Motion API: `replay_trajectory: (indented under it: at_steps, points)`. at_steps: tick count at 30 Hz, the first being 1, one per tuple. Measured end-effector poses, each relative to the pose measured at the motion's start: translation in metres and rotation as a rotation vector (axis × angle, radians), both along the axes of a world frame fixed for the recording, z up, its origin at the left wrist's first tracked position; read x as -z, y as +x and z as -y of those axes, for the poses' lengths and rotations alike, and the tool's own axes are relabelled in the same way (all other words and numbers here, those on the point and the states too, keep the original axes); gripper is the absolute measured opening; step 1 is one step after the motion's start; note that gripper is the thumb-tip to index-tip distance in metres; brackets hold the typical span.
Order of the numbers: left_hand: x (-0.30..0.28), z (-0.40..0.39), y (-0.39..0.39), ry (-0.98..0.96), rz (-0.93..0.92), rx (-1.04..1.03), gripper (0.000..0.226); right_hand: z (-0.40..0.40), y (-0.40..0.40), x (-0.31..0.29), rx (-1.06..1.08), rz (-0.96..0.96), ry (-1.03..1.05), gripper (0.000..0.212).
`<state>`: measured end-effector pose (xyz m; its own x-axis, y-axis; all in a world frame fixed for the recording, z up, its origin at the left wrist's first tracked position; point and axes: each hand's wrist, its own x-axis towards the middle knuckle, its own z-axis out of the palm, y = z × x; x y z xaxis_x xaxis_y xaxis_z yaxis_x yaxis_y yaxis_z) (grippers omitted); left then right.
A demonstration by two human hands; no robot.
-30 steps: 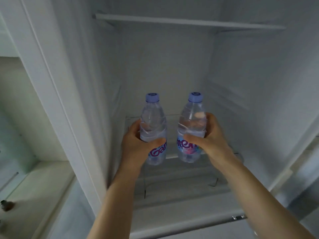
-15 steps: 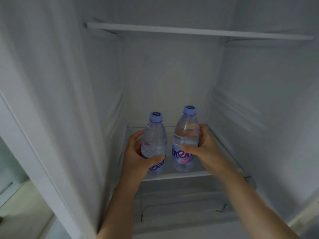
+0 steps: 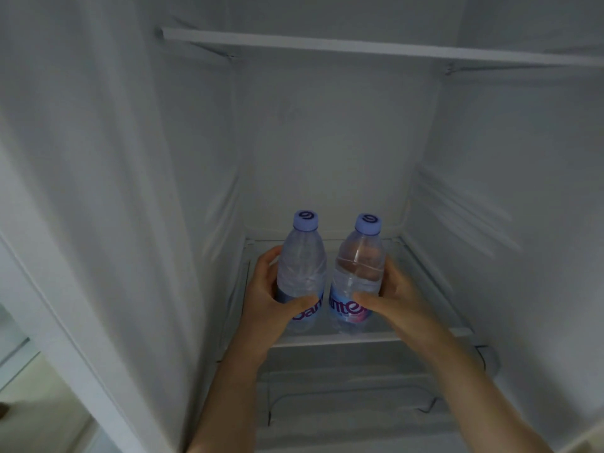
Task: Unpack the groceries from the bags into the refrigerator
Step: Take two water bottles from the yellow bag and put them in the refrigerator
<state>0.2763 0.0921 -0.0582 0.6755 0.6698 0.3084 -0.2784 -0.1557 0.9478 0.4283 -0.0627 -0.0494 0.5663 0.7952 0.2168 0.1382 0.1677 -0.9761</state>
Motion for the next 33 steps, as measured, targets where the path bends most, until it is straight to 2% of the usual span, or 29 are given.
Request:
replay_trajectory:
  at_steps: [4,6,8,12,20,25,29,33]
  points:
    - [0.005,0.016,-0.003,0.086,-0.035,-0.1,0.081,0.006,-0.013,0.007,0.133,0.055,-0.004,0.071]
    - [0.014,0.025,-0.001,0.106,-0.072,-0.174,0.086,0.007,-0.022,0.014,0.232,0.159,-0.016,0.074]
    - [0.024,0.029,0.004,0.174,-0.142,-0.271,0.09,0.006,-0.032,0.02,0.295,0.276,-0.043,0.079]
    - [0.038,0.032,0.018,0.236,-0.277,-0.454,0.097,-0.001,-0.039,0.025,0.35,0.32,-0.01,0.083]
    - [0.035,0.019,0.03,0.232,-0.202,-0.508,0.081,-0.023,-0.025,0.02,0.335,0.33,-0.022,0.083]
    - [0.024,-0.009,0.043,0.192,-0.135,-0.525,0.086,-0.059,-0.007,0.018,0.334,0.354,-0.028,0.081]
    - [0.02,-0.037,0.053,0.149,-0.147,-0.586,0.079,-0.095,0.009,0.021,0.332,0.356,-0.03,0.082]
    - [0.021,-0.063,0.064,0.159,-0.187,-0.656,0.072,-0.127,0.02,0.019,0.297,0.367,0.017,0.074]
